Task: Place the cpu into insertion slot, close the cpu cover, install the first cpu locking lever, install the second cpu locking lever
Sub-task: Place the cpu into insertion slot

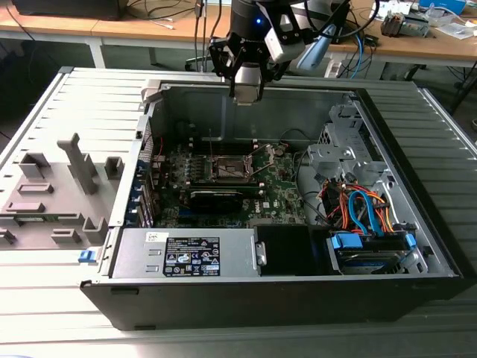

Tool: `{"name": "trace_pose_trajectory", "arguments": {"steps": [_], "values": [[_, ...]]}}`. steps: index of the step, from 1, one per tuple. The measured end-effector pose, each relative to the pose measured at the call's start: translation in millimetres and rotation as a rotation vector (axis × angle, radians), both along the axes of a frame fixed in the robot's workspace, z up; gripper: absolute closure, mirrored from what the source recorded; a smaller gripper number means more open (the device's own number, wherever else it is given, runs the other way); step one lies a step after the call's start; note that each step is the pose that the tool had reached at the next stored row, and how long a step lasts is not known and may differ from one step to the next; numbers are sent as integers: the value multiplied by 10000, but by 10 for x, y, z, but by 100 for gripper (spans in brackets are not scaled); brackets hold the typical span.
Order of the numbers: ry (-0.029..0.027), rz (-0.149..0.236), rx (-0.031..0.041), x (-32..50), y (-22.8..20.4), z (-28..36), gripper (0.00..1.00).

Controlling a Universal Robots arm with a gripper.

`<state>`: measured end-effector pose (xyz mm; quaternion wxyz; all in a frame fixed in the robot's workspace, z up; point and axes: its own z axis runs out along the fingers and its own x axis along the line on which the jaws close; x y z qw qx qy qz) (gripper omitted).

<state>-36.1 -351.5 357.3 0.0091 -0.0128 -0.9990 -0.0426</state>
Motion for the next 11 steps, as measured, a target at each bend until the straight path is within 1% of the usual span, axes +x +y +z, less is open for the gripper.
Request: {"name": "trace_pose_trajectory", "arguments": {"steps": [2,11], "values": [[0,0,-3,0,-7,-59,45],[0,-1,-4,0,-7,-73,45]]}}
